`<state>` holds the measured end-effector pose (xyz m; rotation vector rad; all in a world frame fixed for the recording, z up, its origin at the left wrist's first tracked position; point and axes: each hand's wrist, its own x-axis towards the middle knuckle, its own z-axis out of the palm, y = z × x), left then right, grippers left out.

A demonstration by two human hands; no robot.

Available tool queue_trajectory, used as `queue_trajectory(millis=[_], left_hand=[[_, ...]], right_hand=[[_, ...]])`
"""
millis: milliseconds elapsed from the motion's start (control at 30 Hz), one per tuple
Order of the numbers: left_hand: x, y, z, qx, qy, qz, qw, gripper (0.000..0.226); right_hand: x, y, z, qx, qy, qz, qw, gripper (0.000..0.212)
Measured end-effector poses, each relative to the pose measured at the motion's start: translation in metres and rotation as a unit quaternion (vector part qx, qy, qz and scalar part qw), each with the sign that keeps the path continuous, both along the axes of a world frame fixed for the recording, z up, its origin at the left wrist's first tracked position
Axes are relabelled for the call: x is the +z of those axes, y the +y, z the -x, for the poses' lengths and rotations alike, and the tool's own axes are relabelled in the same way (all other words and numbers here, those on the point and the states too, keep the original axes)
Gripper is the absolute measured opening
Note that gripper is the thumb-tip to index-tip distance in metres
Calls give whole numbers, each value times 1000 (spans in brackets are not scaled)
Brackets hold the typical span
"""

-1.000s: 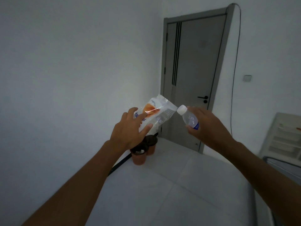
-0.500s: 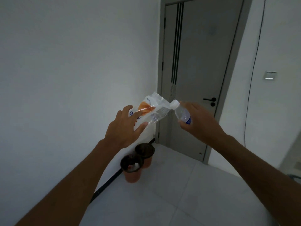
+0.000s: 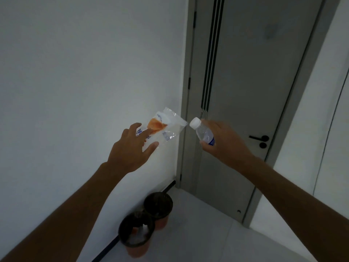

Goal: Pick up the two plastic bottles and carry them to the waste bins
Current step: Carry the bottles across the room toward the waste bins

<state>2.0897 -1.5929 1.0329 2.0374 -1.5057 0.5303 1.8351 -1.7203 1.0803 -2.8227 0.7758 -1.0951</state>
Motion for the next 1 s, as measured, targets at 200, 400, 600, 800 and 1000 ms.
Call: queue_trajectory(millis=[200, 400, 600, 800, 1000], left_hand=[[-17, -133, -81, -2, 5, 31, 999, 59], [10, -232, -148, 18, 3, 41, 999, 59], [19, -285, -202, 70, -14, 30, 997, 58], [9, -319, -244, 151, -21, 8, 988, 60], [17, -371, -269, 266, -29, 13, 963, 58]], right_hand=[[-13, -131, -89, 9, 14, -2, 1000, 55], [11, -236, -167, 30, 14, -17, 999, 56], [13, -325, -241, 85, -3, -28, 996, 59], [1, -394, -323, 165, -3, -27, 986, 58], [-1, -479, -388, 257, 0, -24, 966, 58]])
